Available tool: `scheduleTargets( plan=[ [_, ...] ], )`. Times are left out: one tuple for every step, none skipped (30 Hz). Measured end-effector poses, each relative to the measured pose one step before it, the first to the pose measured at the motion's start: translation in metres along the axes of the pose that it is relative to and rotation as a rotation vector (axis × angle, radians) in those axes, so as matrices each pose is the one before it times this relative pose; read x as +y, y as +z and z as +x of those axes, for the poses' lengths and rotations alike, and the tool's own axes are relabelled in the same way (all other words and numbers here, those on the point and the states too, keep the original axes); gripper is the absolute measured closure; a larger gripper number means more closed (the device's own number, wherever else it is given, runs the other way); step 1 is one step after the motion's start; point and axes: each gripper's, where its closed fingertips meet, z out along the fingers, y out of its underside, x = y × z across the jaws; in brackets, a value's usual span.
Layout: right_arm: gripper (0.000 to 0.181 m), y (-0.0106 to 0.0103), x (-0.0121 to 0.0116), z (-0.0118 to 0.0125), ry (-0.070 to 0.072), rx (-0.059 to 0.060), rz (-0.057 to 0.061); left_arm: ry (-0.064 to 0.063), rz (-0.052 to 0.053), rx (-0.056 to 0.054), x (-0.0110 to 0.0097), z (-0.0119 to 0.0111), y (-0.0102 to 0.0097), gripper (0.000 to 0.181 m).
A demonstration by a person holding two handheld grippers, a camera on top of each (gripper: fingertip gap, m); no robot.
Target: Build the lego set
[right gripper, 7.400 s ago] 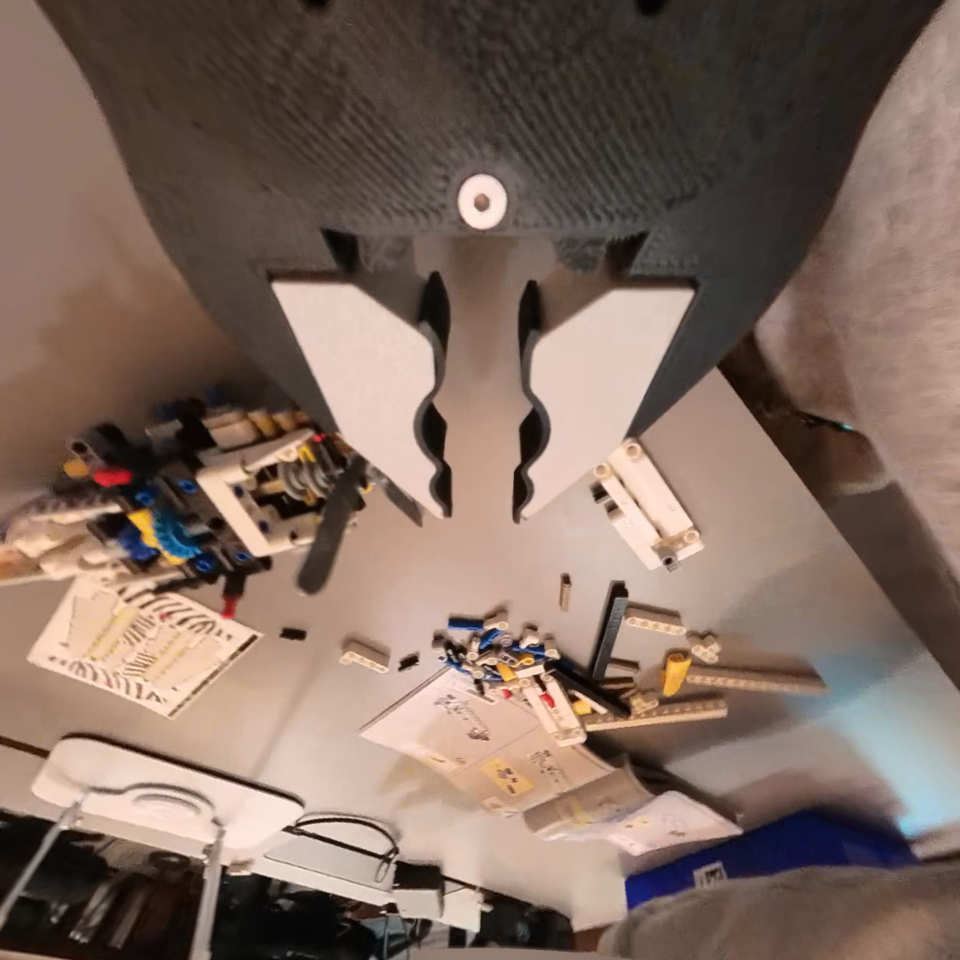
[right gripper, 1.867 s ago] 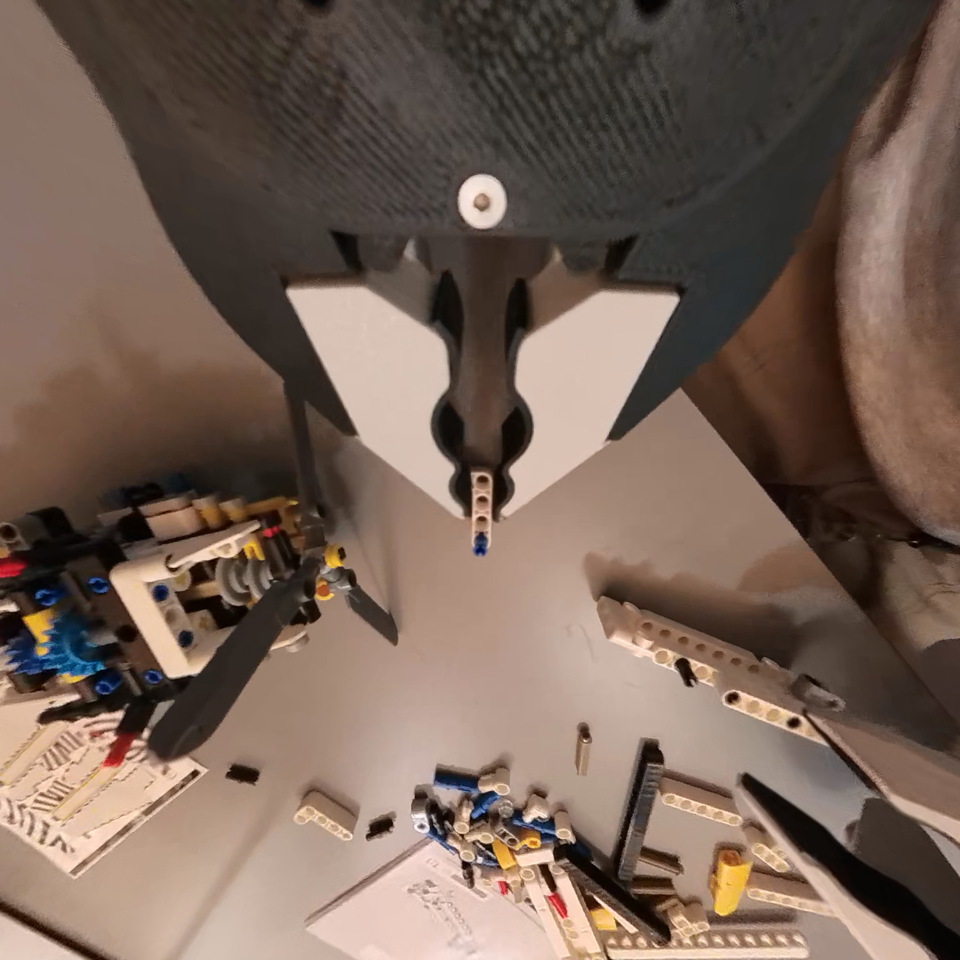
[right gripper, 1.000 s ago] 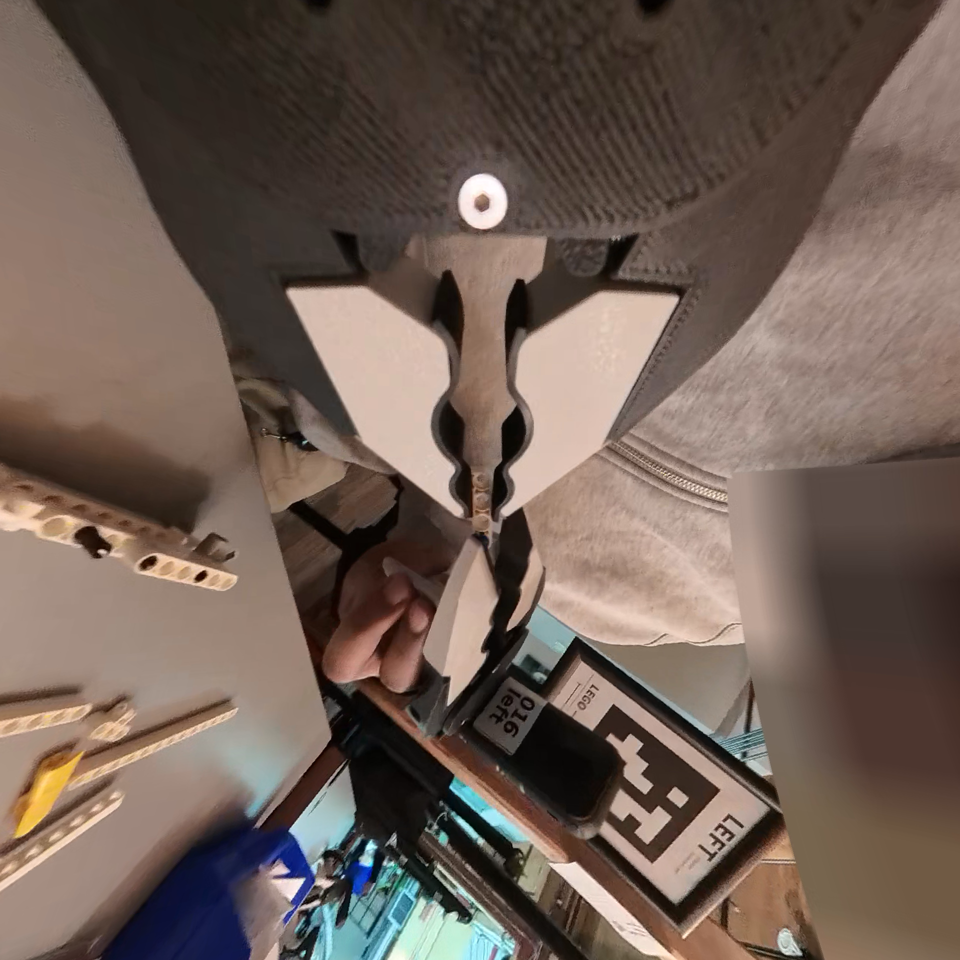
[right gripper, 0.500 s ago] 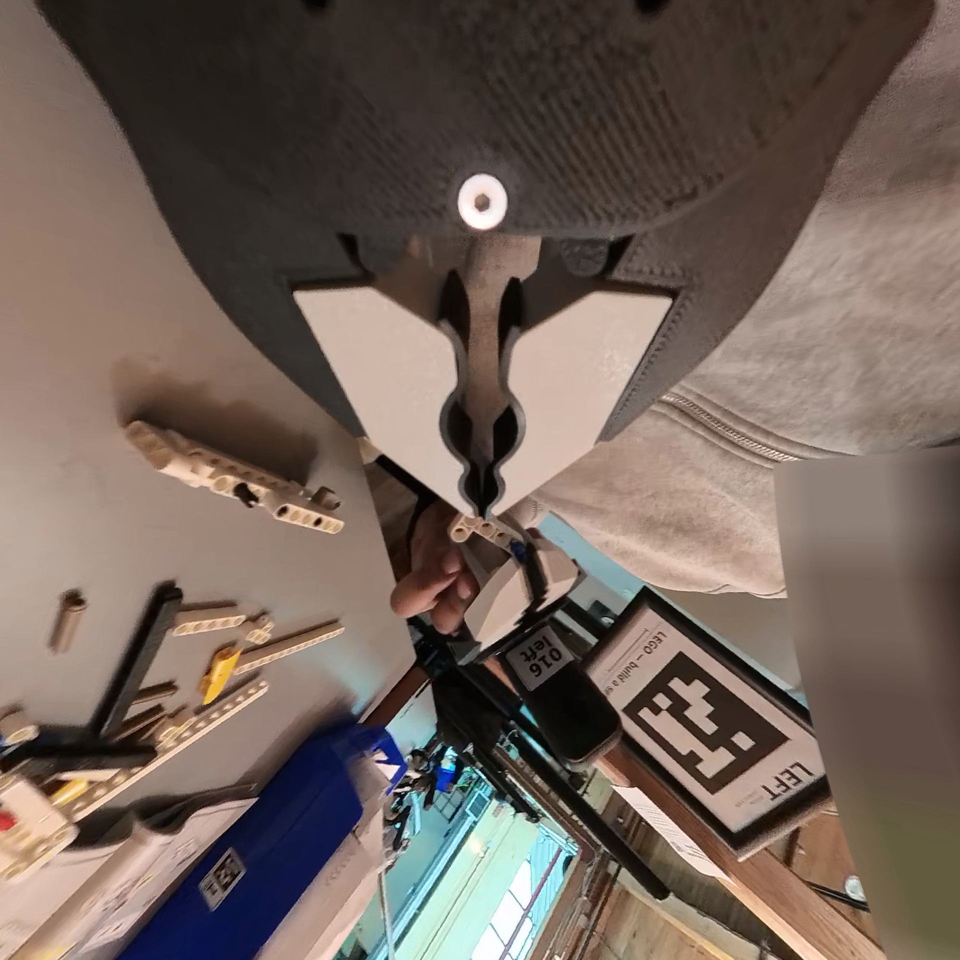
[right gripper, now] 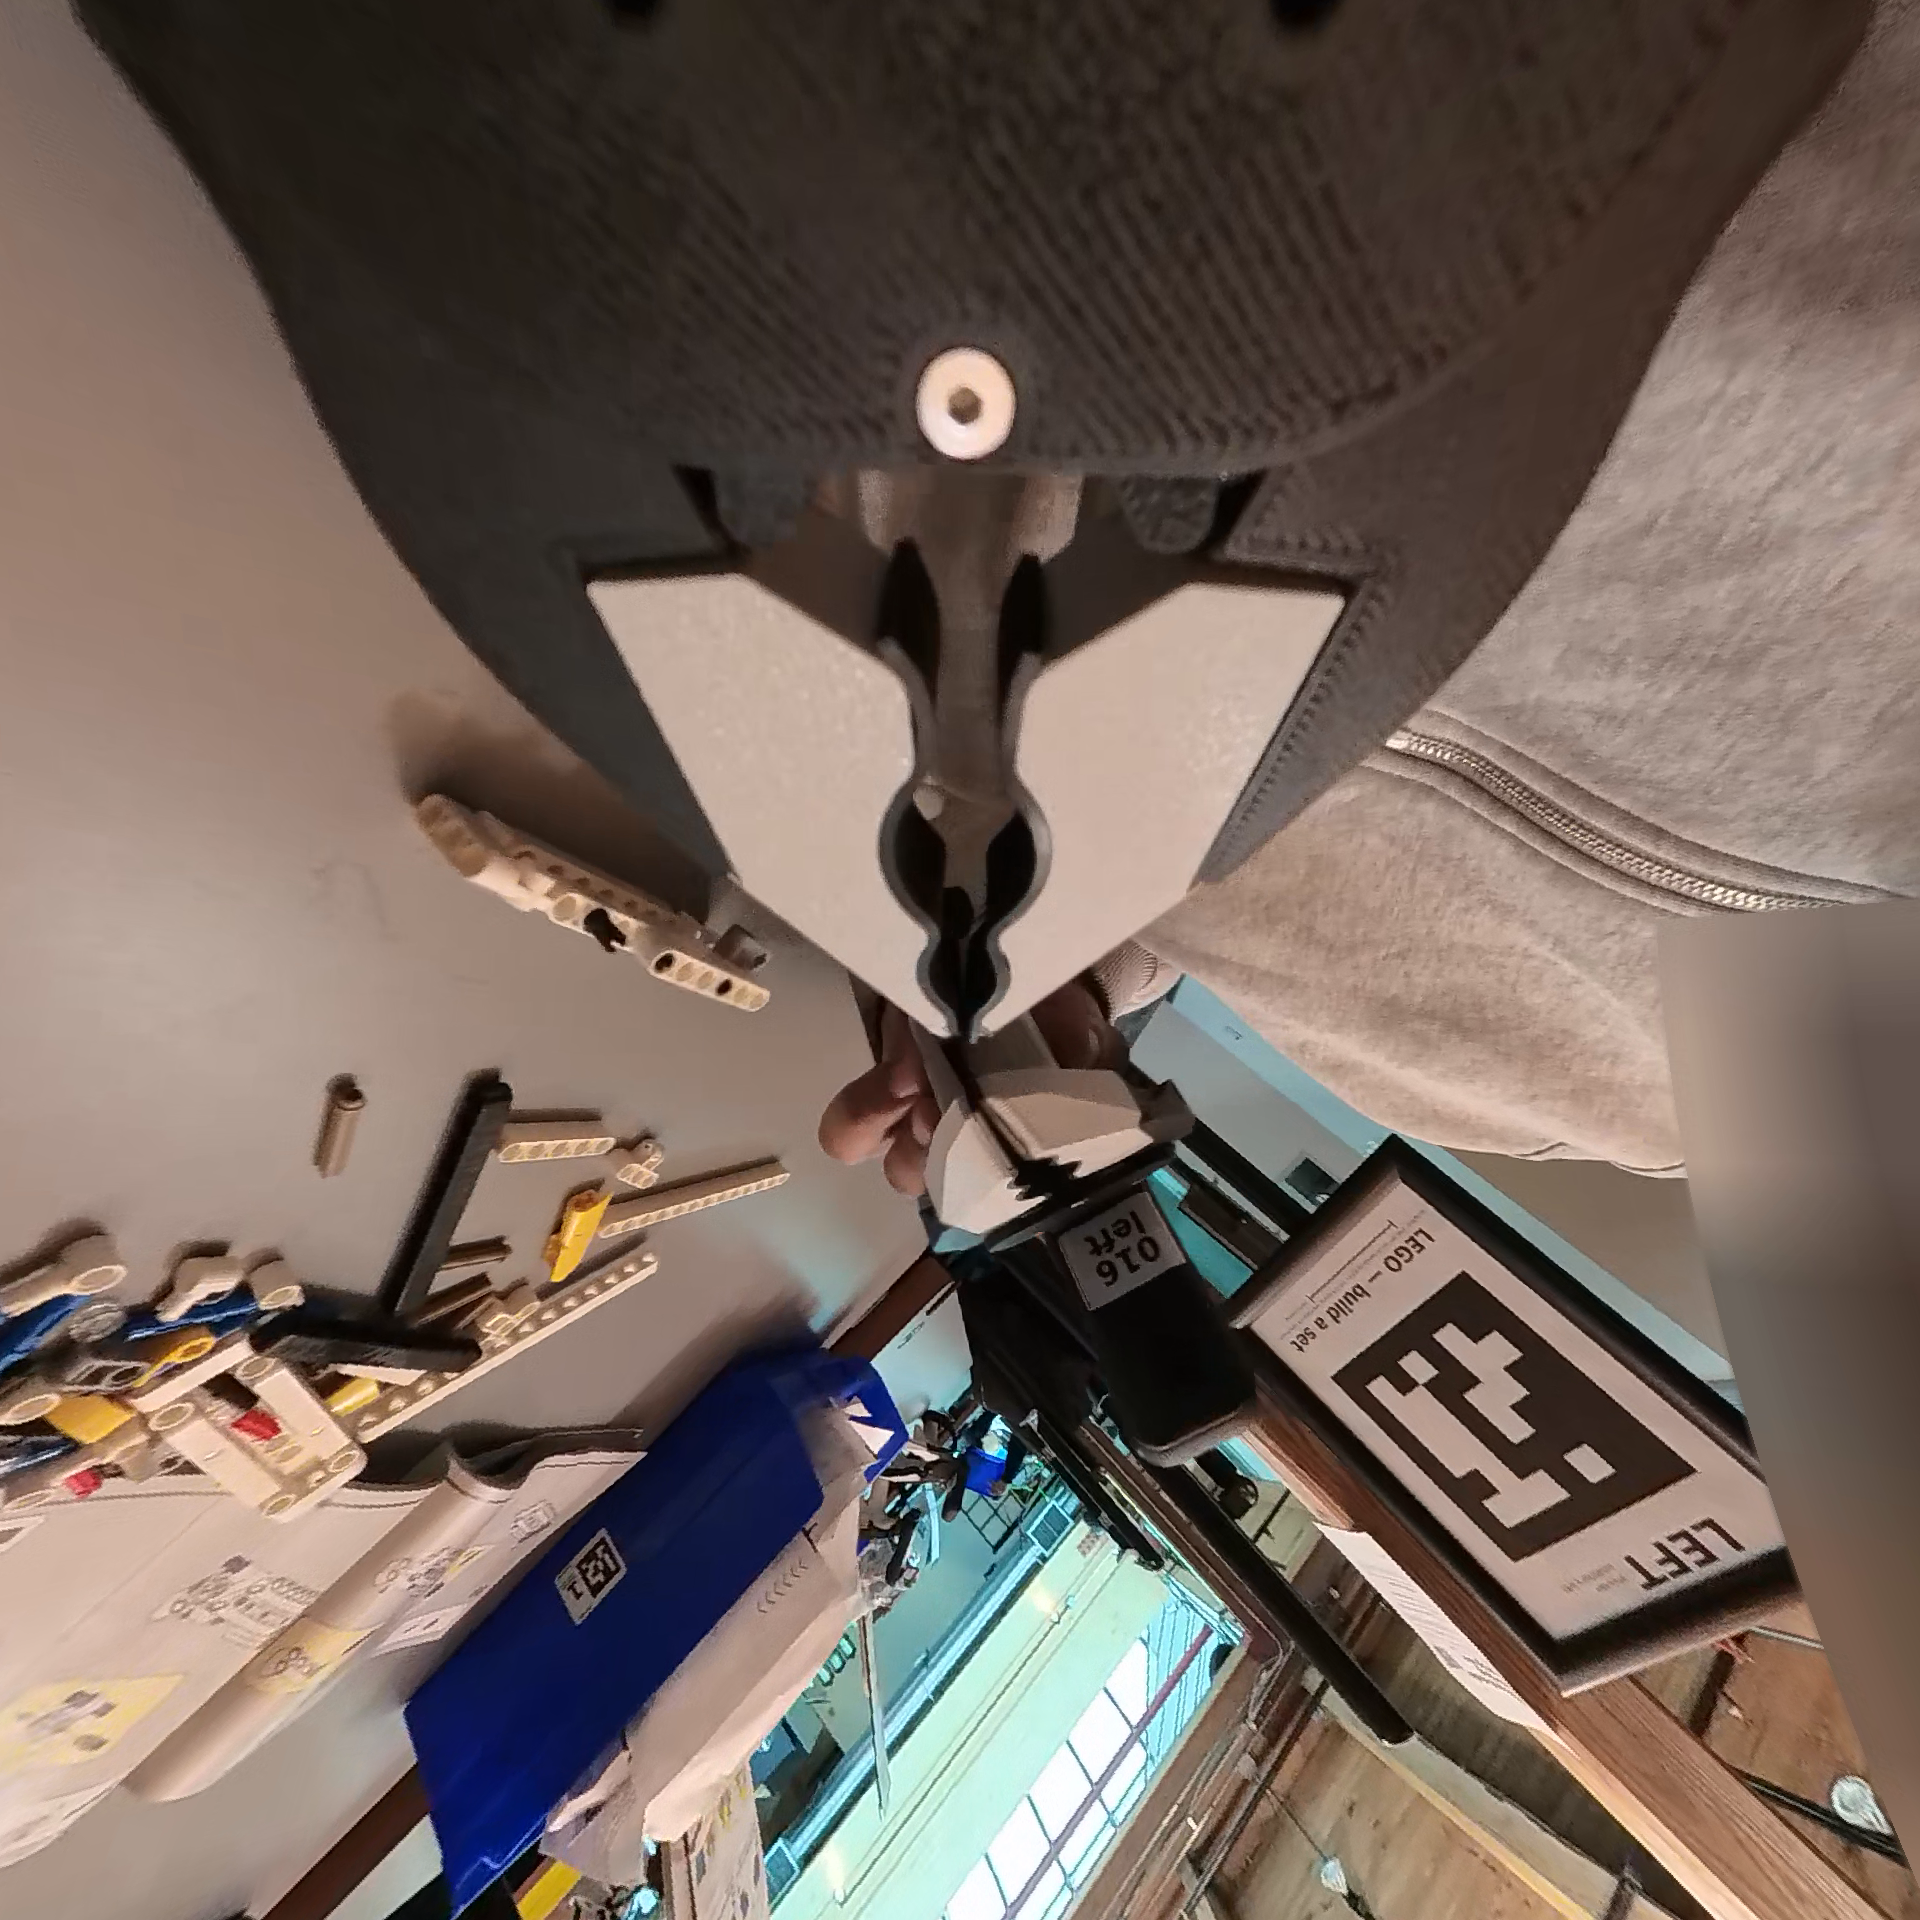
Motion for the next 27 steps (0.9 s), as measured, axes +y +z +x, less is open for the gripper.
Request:
scheduleTargets(
  plan=[
    [0.181, -0.00106, -0.00107, 0.00188, -0.0127, 0.0172, 0.0051, 0.0052, -0.0051, -0.0216, 0.00016, -0.00369, -0.00026, 0.181],
    [0.181, -0.00175, -0.00112, 0.00243, -0.0133, 0.0223, 0.0047, 0.0108, -0.0042, -0.0271, -0.00047, -0.00423, -0.00115, 0.18],
    [0.181, -0.00213, -0.0009, 0.00222, -0.0139, 0.0229, 0.0016, 0.0116, -0.0017, -0.0244, -0.00127, -0.00384, -0.00185, 0.18],
    [0.181, -0.0022, -0.00026, 0.00195, -0.0168, 0.0226, -0.002, 0.0093, 0.001, -0.0167, -0.0016, -0.0027, -0.00259, 0.179],
    [0.181, -0.00219, 0.00061, 0.00162, -0.0195, 0.0224, -0.0063, 0.0046, 0.003, -0.0093, -0.00165, -0.00173, -0.00269, 0.179],
    [0.181, -0.00219, 0.00127, 0.00129, -0.0199, 0.0219, -0.0095, 0.0008, 0.0041, -0.006, -0.00142, -0.00147, -0.00265, 0.179],
    [0.181, -0.00227, 0.00118, 0.00104, -0.0185, 0.0198, -0.0098, -0.0008, 0.0052, -0.0048, -0.00108, -0.00127, -0.00251, 0.179],
    [0.181, -0.00205, 0.00091, 0.00038, -0.0164, 0.0146, -0.0073, -0.0013, 0.0061, -0.0046, -0.0007, -0.00122, -0.00227, 0.178],
    [0.181, -0.00198, 0.00049, -0.00024, -0.014, 0.0087, -0.0035, -0.0026, 0.006, -0.0064, -0.00018, -0.00163, -0.00195, 0.178],
    [0.181, -0.0018, 0.00003, -0.00053, -0.0117, 0.0054, 0.0009, -0.005, 0.0039, -0.0061, 0.00049, -0.00148, -0.00155, 0.178],
    [0.181, -0.00145, -0.00019, -0.00079, -0.01, 0.0025, 0.0043, -0.0071, -0.0003, -0.0025, 0.00123, -0.00085, -0.0011, 0.178],
    [0.181, -0.00127, 0.00017, -0.00165, -0.0079, -0.0033, 0.0044, -0.008, -0.004, 0.0006, 0.0017, -0.00007, -0.0007, 0.178],
    [0.181, -0.00074, 0.00102, -0.00254, -0.0065, -0.0084, 0.0013, -0.0066, -0.0077, 0.0046, 0.00226, 0.0012, -0.00039, 0.178],
    [0.181, -0.00067, 0.00219, -0.00289, -0.0086, -0.0091, -0.004, -0.0024, -0.0139, 0.0121, 0.00345, 0.00321, -0.00024, 0.179],
    [0.181, -0.00031, 0.00384, -0.00268, -0.013, -0.0043, -0.0132, 0.0017, -0.0262, 0.0216, 0.00559, 0.00564, -0.00004, 0.18],
    [0.181, -0.00029, 0.00578, -0.00082, -0.0159, 0.0085, -0.0253, 0.0019, -0.0412, 0.0254, 0.00832, 0.00727, 0.00047, 0.18],
    [0.181, -0.00018, 0.0071, 0.0013, -0.0186, 0.0236, -0.0344, -0.003, -0.065, 0.019, 0.01238, 0.00673, 0.00162, 0.18],
    [0.181, -0.00014, 0.00741, 0.00213, -0.0215, 0.0308, -0.0372, -0.0013, -0.0885, 0.0078, 0.0163, 0.00532, 0.00274, 0.18],
    [0.181, 0.00027, 0.00669, 0.0016, -0.0229, 0.028, -0.0339, 0.0097, -0.0966, -0.011, 0.01814, 0.00278, 0.0039, 0.18],
    [0.181, 0.00076, 0.00525, 0.00036, -0.0225, 0.02, -0.0264, 0.0206, -0.0933, -0.0336, 0.01836, -0.00036, 0.00464, 0.179],
    [0.181, 0.00144, 0.00347, -0.00085, -0.0204, 0.0123, -0.0176, 0.0278, -0.087, -0.0442, 0.01759, -0.00181, 0.00499, 0.178],
    [0.181, 0.00196, 0.00193, -0.00168, -0.0174, 0.0058, -0.0102, 0.0242, -0.0763, -0.0444, 0.01562, -0.00228, 0.00522, 0.178],
    [0.181, 0.00243, 0.0009, -0.00249, -0.0141, -0.0009, -0.006, 0.0167, -0.0641, -0.0327, 0.01314, -0.00092, 0.00517, 0.179],
    [0.181, 0.00263, 0.00049, -0.00324, -0.0115, -0.0063, -0.0042, 0.0115, -0.0445, -0.0199, 0.00908, 0.00072, 0.00456, 0.18],
    [0.181, 0.00281, 0.0006, -0.00343, -0.0101, -0.0084, -0.0048, 0.0099, -0.0359, -0.007, 0.00771, 0.00275, 0.00431, 0.18],
    [0.181, 0.00269, 0.0011, -0.00287, -0.0094, -0.0065, -0.0072, 0.0146, -0.0367, -0.0063, 0.00716, 0.00318, 0.00395, 0.181],
    [0.181, 0.00243, 0.00164, -0.00245, -0.0104, -0.0026, -0.0098, 0.0183, -0.0273, -0.0251, 0.00536, 0.00049, 0.00371, 0.181]
  ],
)
